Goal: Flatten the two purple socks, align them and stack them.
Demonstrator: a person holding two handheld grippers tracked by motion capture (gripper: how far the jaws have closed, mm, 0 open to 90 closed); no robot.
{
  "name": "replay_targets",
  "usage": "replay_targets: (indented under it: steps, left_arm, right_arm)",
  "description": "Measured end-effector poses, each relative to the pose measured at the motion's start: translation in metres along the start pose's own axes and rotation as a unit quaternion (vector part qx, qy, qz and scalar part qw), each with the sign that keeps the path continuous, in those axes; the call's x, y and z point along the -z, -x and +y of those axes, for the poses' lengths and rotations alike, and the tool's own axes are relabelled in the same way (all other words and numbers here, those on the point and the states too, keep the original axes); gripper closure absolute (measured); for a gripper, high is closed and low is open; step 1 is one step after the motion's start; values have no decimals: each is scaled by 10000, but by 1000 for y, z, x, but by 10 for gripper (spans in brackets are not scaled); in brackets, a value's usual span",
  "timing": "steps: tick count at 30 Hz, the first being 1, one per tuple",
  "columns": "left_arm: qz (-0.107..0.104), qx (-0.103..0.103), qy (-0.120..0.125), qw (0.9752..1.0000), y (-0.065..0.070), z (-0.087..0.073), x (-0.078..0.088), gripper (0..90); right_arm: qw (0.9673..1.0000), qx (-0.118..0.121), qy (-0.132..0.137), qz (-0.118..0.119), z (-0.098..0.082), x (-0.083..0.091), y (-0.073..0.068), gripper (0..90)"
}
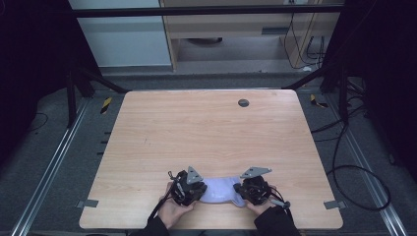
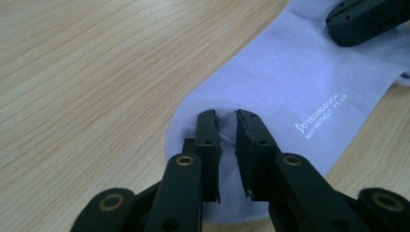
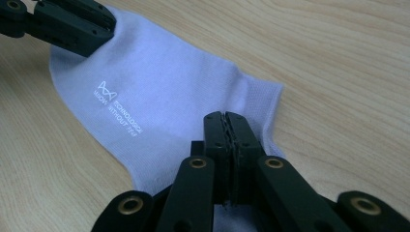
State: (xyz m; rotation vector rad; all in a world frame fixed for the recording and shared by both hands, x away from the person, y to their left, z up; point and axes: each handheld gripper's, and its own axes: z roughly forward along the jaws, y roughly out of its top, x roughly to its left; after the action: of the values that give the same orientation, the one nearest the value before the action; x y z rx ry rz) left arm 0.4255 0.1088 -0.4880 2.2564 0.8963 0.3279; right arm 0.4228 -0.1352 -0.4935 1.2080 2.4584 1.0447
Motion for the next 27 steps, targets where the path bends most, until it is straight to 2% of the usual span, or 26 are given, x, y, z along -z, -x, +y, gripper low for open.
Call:
replay_targets:
  steps: [3, 5, 8, 11, 14, 18, 20, 27]
  left_arm:
    - [-18, 41, 85, 10000, -3, 1, 4, 734]
    - [-24, 105, 235, 9997, -7, 2, 11, 697]
    - [35, 212, 527, 9984, -16, 5, 24, 626]
    - [138, 306, 719, 9968, -29, 4, 35, 562]
    - [296, 450, 856, 9949, -46, -1, 45, 489]
    - [558, 630, 872, 9926, -69, -9, 53, 390]
    - [630, 706, 907, 9914, -79, -13, 56, 348]
    - [998, 899, 916, 9867, -112, -35, 68, 276]
  right_arm:
    - [10000, -26, 52, 24, 1, 2, 0, 865]
    - [9997, -25, 227, 38, 2, 8, 3, 837]
    - [9983, -92, 574, -65, 4, 19, 11, 769]
    - [9950, -254, 907, -320, 2, 29, 22, 645]
    - [9897, -463, 1139, -733, -4, 37, 39, 513]
    - [9842, -728, 1210, -1069, -12, 43, 59, 384]
    - [9820, -774, 1239, -1197, -15, 45, 67, 336]
    - [9791, -978, 1179, -1334, -23, 49, 85, 245]
